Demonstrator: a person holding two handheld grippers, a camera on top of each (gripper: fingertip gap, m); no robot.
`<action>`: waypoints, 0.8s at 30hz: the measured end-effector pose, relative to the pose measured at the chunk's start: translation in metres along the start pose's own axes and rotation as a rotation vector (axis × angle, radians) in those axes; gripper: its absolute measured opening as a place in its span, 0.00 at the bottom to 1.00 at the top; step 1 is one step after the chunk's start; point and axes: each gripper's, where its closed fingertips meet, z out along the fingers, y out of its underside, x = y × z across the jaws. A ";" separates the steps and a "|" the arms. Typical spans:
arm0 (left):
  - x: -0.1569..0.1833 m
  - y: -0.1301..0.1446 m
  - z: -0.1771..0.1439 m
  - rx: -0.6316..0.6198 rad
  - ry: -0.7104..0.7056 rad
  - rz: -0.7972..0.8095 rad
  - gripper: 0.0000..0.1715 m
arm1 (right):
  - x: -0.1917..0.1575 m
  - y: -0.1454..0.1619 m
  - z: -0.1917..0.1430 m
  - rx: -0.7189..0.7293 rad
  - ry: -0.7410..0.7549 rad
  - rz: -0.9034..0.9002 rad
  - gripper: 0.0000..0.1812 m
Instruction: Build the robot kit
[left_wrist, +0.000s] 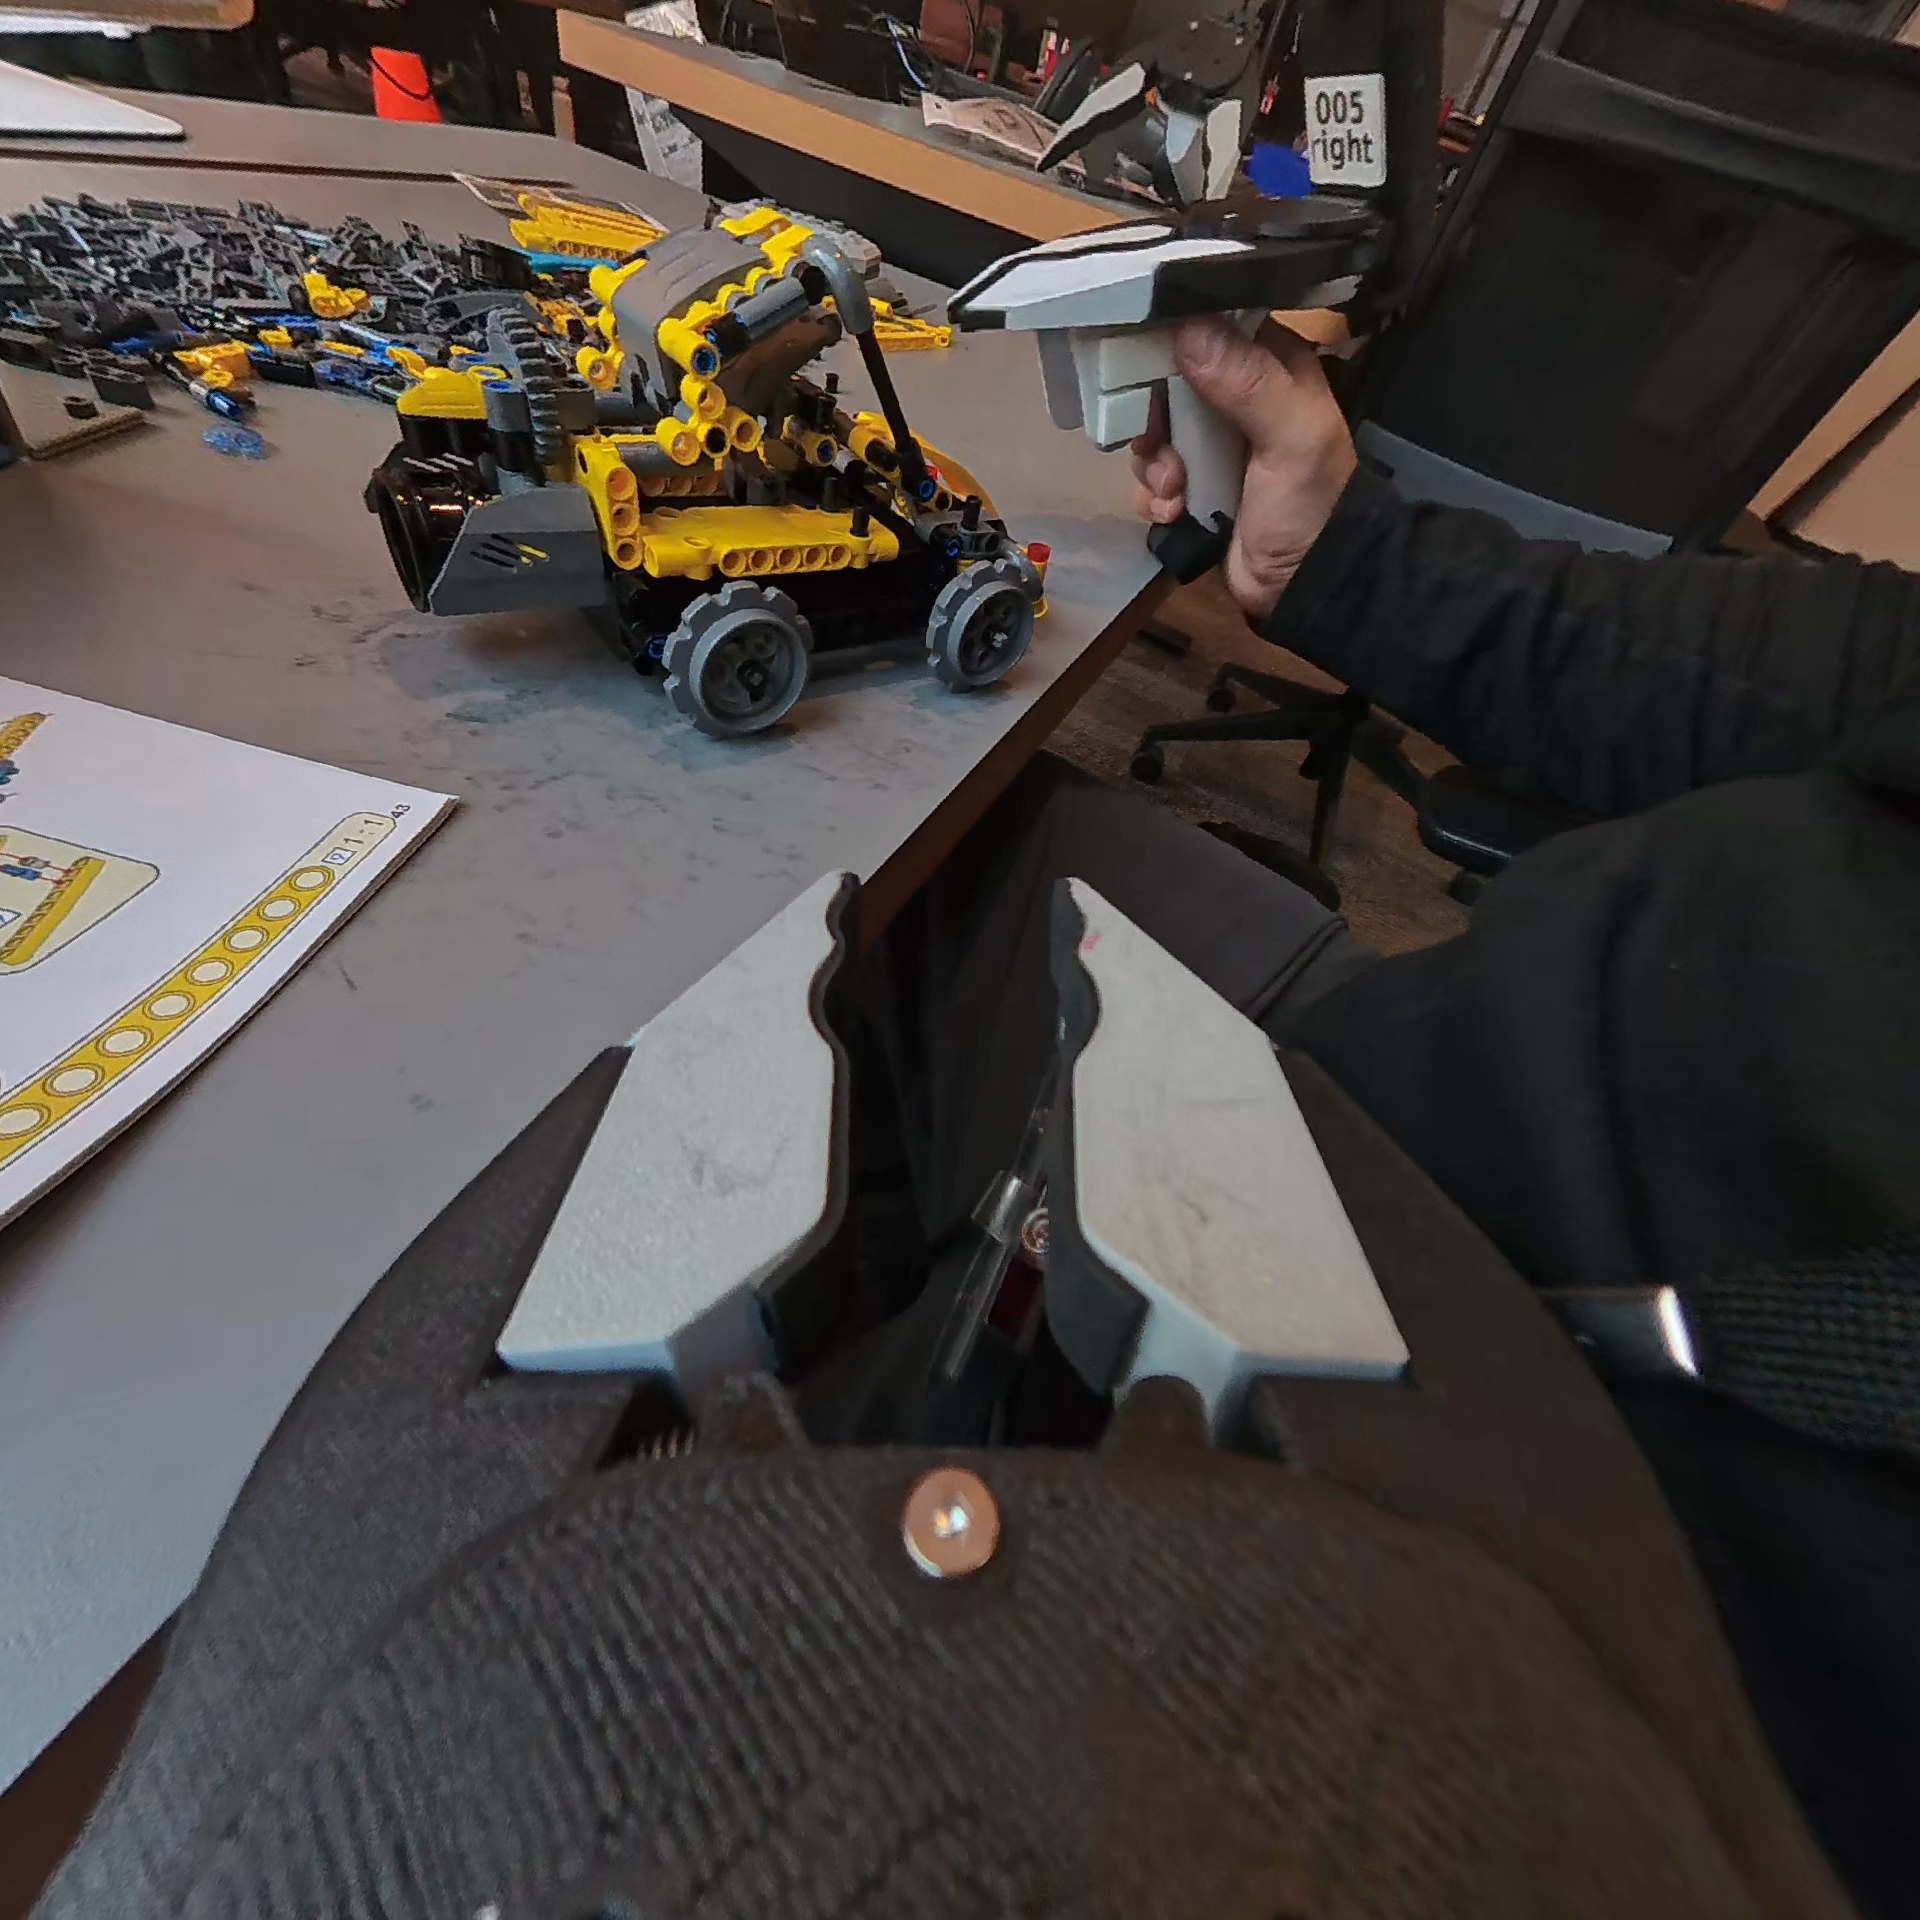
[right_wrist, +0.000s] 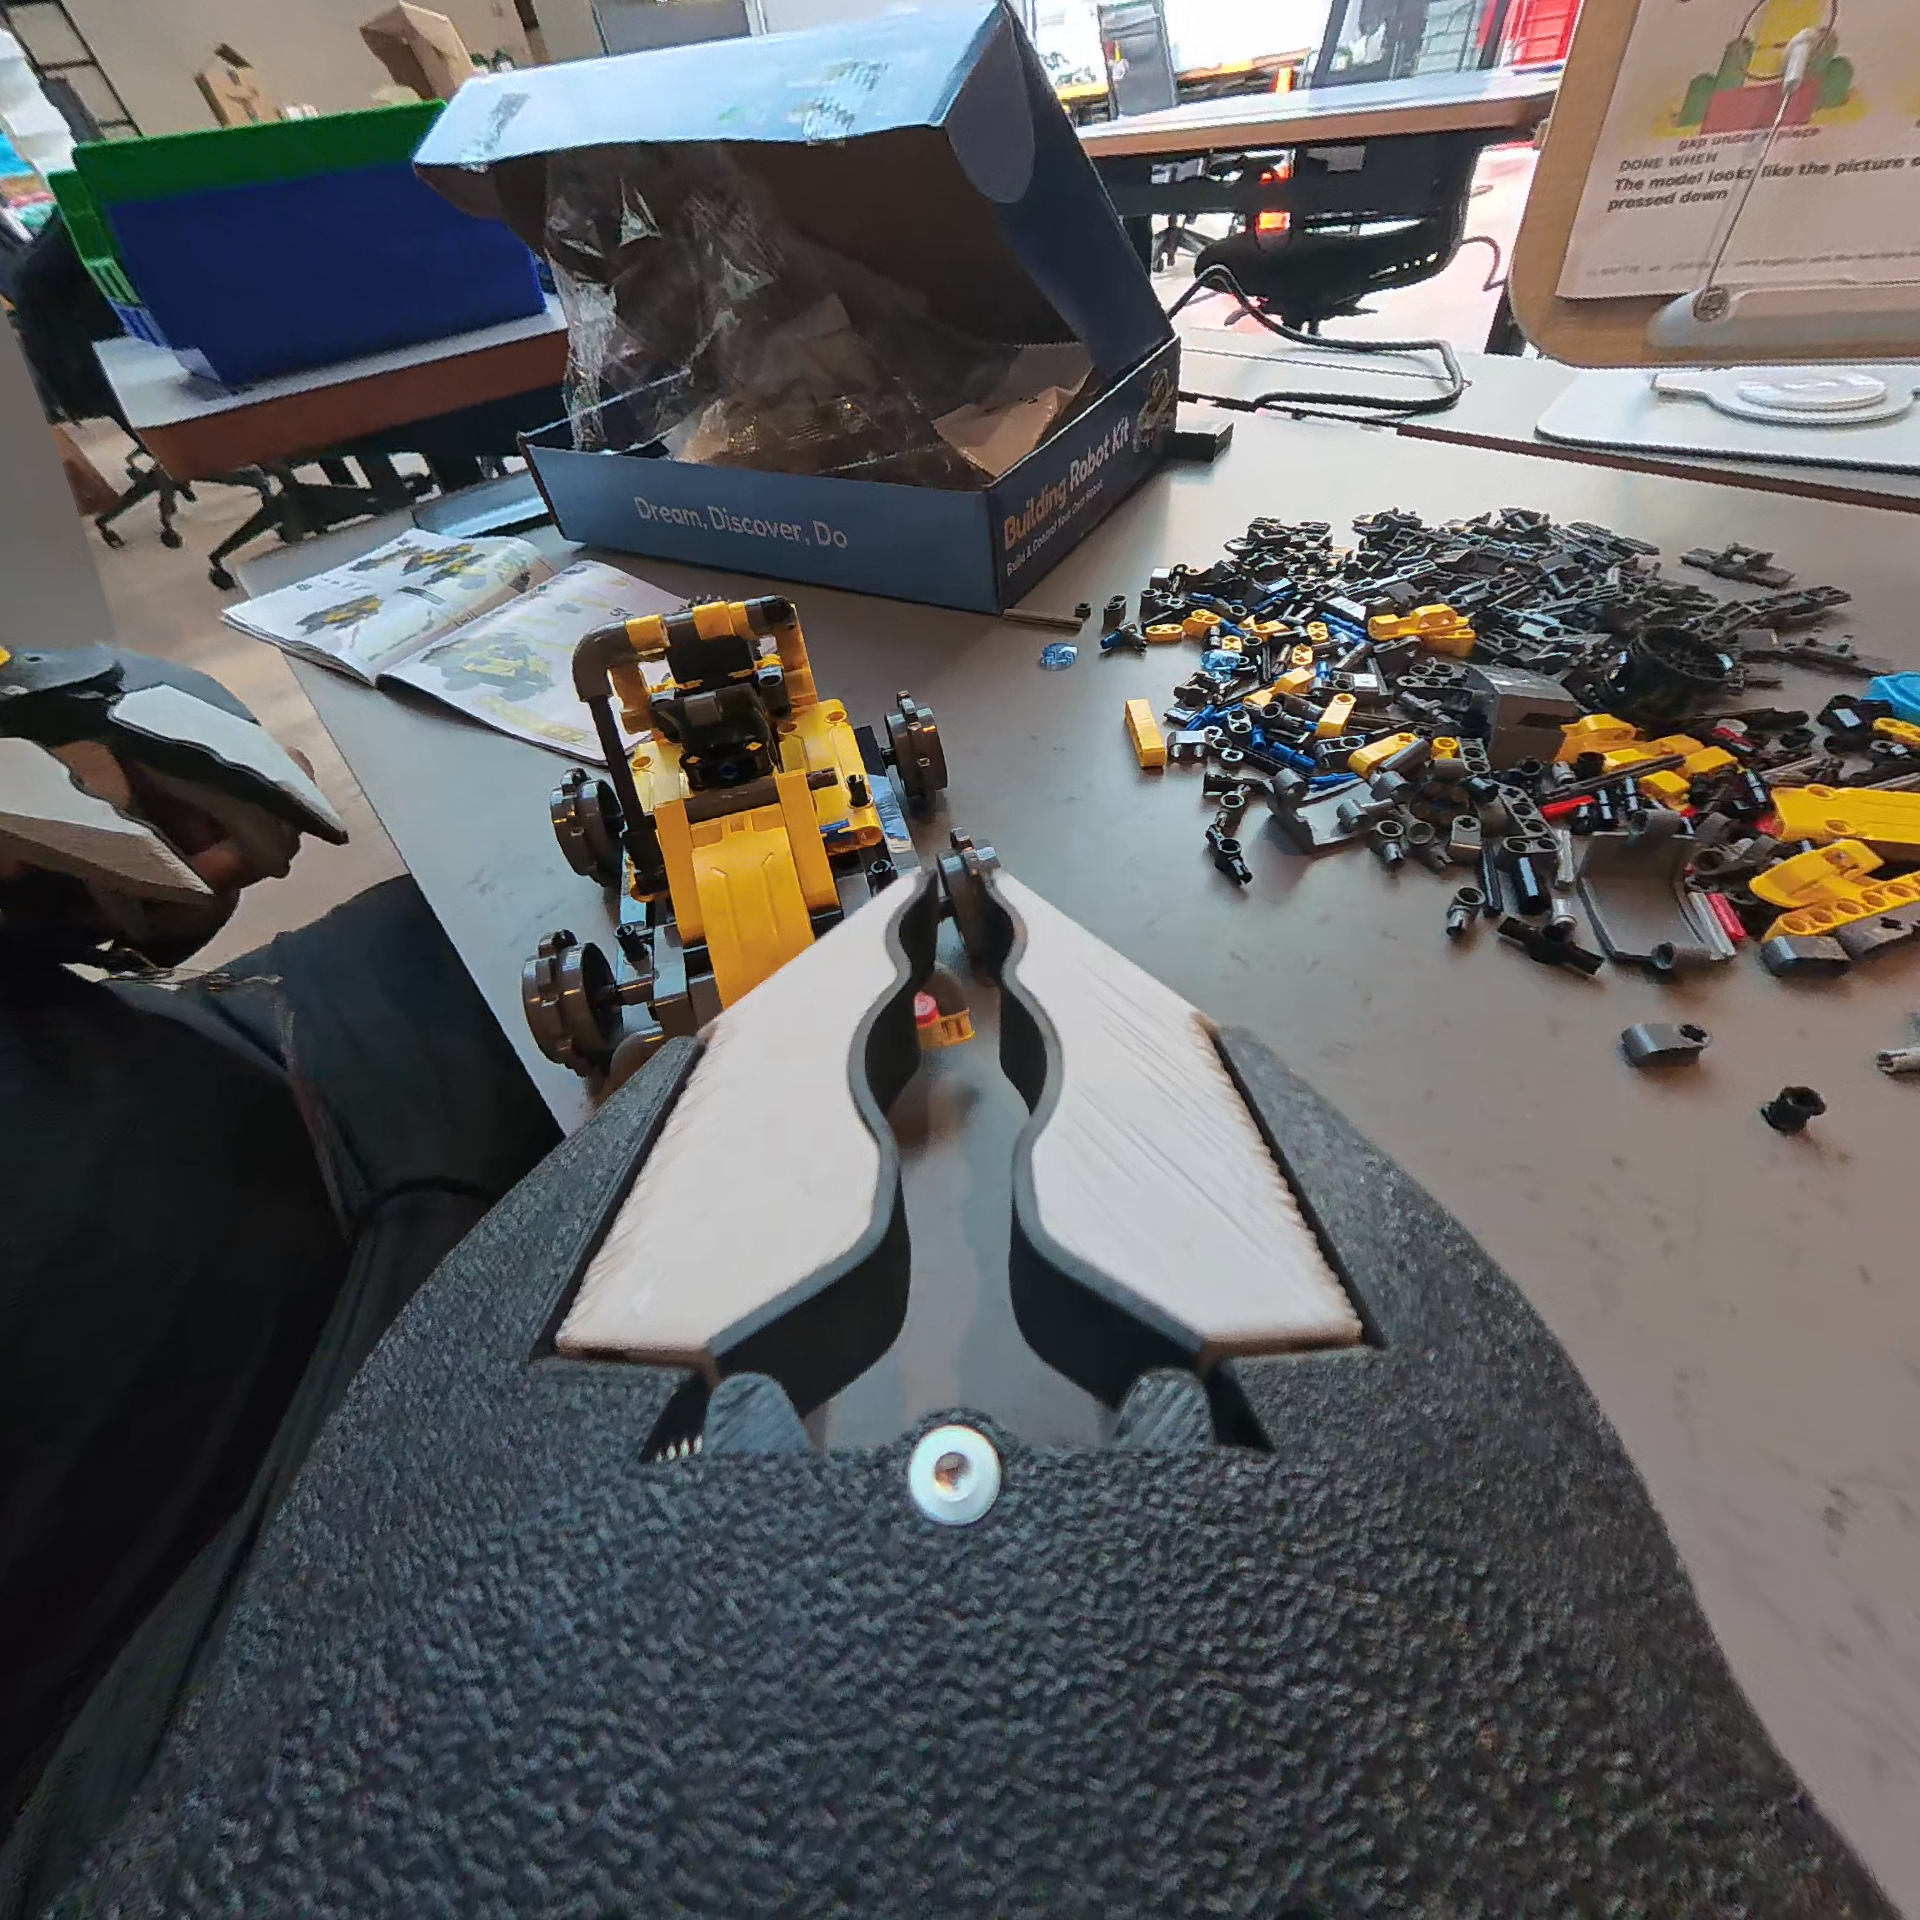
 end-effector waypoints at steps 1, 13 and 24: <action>0.000 0.000 0.001 -0.001 0.003 0.001 0.19 | 0.000 -0.001 -0.001 0.010 -0.001 -0.002 0.03; 0.011 0.009 0.012 -0.038 0.060 0.003 0.18 | -0.002 -0.013 -0.013 0.121 0.047 -0.064 0.01; 0.055 -0.101 0.023 0.135 0.331 -0.106 0.14 | -0.003 -0.014 -0.015 0.138 0.064 -0.086 0.00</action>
